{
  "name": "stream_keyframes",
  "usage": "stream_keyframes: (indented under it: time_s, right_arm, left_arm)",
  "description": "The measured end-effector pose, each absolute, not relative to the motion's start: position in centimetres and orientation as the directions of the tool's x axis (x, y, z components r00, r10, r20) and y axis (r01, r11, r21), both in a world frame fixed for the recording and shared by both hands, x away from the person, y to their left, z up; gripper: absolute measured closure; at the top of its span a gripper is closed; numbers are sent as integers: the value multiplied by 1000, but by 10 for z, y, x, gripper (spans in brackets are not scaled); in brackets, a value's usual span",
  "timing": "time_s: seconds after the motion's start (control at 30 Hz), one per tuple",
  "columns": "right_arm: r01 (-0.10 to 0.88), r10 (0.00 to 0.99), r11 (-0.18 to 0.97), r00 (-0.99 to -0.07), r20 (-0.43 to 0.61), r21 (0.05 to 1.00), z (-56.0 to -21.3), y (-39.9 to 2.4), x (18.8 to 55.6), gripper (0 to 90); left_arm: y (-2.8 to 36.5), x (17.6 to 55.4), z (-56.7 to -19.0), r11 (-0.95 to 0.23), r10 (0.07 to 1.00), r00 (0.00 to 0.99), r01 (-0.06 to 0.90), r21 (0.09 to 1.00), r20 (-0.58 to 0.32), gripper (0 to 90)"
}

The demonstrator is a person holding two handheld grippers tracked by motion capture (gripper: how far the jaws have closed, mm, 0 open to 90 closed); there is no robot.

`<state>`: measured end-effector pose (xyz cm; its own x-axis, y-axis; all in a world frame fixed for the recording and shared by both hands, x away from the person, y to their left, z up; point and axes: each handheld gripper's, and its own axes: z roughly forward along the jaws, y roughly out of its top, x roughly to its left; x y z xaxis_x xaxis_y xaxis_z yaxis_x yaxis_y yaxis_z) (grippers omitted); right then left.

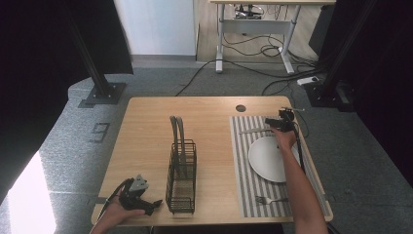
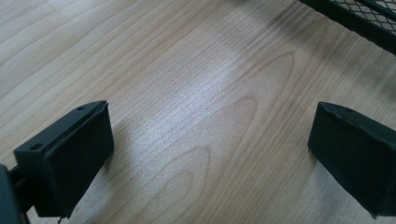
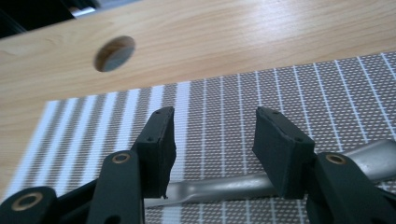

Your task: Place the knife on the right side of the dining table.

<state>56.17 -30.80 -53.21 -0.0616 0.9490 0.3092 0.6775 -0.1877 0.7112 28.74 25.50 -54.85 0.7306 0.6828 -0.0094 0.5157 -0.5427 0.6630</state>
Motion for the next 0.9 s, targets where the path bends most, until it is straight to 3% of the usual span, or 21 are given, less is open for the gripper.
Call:
stream_keyframes:
  time_s: [0.37, 0.9]
  right_arm:
    - [657, 940, -163, -124, 318, 736, -505, -305, 530, 459]
    - [598, 893, -42, -337, 299, 800, -473, -263, 455, 453]
  left_arm:
    - [255, 287, -548, -543, 683, 731, 515, 663, -9, 0]
    - [254, 288, -548, -543, 684, 729, 517, 662, -9, 0]
